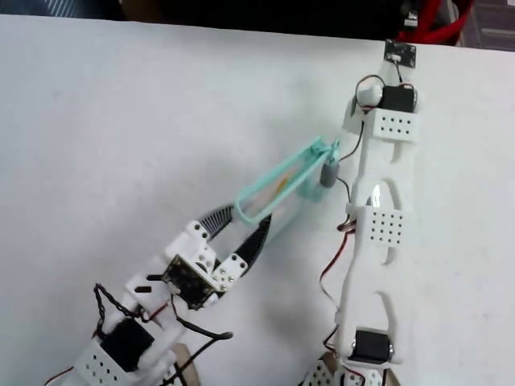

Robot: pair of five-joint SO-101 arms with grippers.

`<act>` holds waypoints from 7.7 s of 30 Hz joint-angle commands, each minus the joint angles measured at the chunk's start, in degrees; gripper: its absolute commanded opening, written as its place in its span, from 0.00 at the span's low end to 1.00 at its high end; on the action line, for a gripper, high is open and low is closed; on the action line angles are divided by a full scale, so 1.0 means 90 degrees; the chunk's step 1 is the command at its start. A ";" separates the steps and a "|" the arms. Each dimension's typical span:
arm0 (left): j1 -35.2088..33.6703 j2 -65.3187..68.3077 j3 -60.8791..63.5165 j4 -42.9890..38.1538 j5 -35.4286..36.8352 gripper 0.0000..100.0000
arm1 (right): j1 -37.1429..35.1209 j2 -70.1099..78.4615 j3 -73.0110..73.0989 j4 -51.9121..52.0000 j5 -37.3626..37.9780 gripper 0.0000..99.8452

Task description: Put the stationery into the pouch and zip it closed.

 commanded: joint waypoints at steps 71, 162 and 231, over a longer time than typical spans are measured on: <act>-0.0054 0.0093 0.0078 0.0723 -0.0977 0.11 | 0.0444 -0.6569 0.9651 -0.4430 0.0703 0.02; -0.0044 0.0063 0.0078 0.0801 -0.0967 0.11 | 0.0659 -1.0564 0.9446 -0.1939 0.1289 0.02; -0.0278 0.0054 0.0068 0.0537 -0.0967 0.11 | -0.4127 -1.5516 1.3236 -0.4557 0.1289 0.02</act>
